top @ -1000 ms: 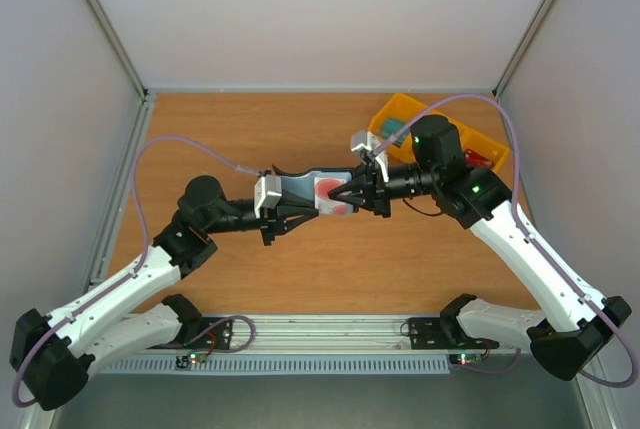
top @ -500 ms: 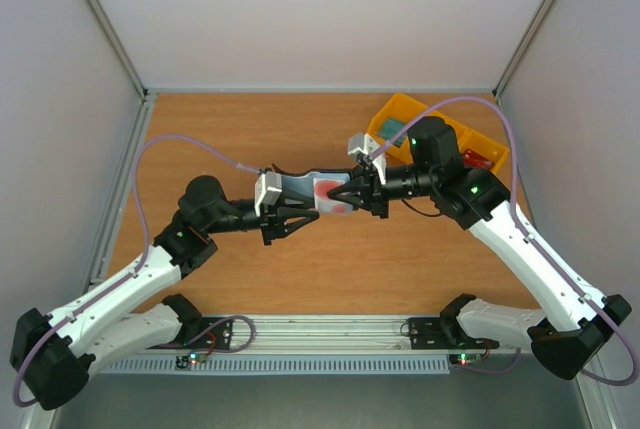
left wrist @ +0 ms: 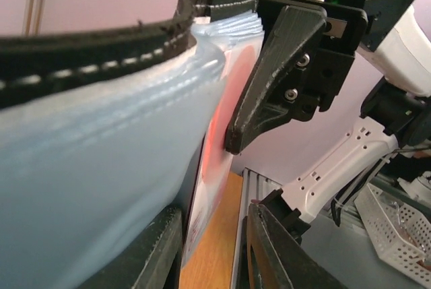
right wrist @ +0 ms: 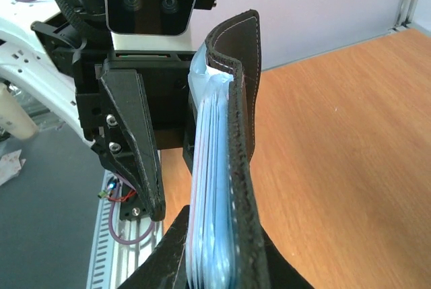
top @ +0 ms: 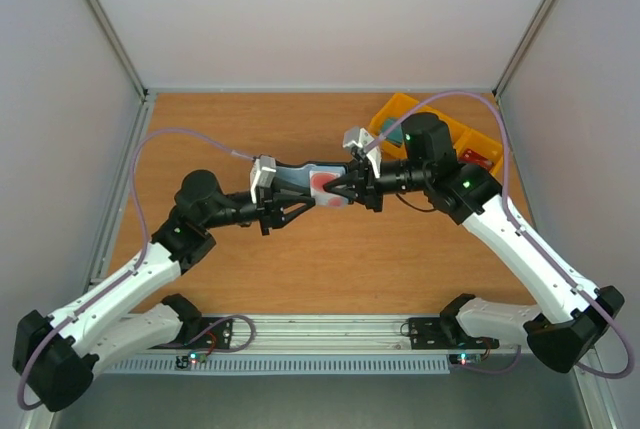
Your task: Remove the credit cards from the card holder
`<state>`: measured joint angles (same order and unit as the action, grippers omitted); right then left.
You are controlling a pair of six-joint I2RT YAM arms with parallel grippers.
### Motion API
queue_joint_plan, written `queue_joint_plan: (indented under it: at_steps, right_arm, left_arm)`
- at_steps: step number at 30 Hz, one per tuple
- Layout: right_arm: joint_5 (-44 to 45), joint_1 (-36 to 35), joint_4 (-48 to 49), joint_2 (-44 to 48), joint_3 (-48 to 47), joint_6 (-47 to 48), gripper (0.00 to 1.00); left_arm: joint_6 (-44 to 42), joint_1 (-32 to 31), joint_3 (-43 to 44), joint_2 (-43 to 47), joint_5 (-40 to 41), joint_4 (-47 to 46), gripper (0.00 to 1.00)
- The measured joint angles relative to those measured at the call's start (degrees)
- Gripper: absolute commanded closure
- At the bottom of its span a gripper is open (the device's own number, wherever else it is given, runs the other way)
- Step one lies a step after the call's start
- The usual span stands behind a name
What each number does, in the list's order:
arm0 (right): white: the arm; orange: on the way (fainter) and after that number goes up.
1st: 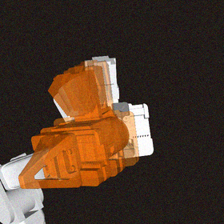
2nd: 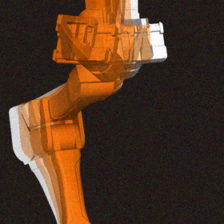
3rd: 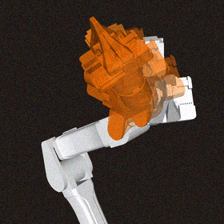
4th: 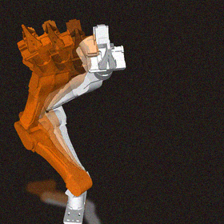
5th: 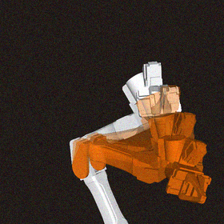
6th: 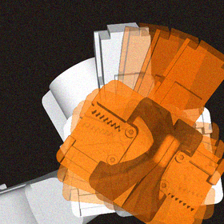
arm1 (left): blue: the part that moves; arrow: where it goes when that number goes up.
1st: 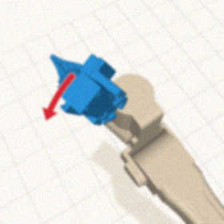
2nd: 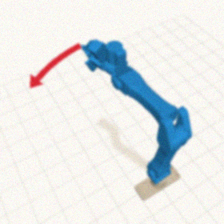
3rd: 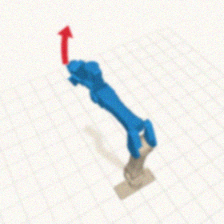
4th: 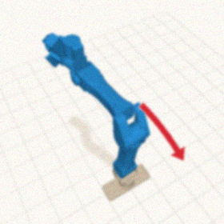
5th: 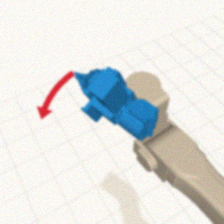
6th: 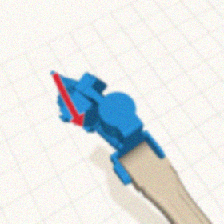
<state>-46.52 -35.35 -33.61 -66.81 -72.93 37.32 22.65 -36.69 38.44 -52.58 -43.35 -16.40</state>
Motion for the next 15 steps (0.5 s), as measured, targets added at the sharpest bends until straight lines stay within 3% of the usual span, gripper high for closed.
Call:
queue_joint_plan:
  at_steps: [6, 9, 11, 15]
  right_arm:
    - [-1.03, 0.55, 1.20, -2.86, -1.84, -3.13, 0.98]
    - [-1.51, 0.87, 2.32, -3.63, -1.86, -4.20, 0.98]
    - [-1.97, 0.87, 2.36, -3.65, -1.86, -4.35, 0.97]
    - [-3.37, 1.03, 2.38, -3.52, -1.77, -4.46, 0.94]
  left_arm:
    - [3.85, 1.03, 0.66, 0.00, 2.23, 0.52, 0.74]
    - [5.44, 1.38, 1.01, 0.07, 3.39, 1.42, 0.84]
    - [5.40, 1.40, 1.05, 0.20, 3.87, 1.95, 0.98]
    - [4.55, 1.68, 1.11, 0.79, 3.56, 2.75, 1.00]
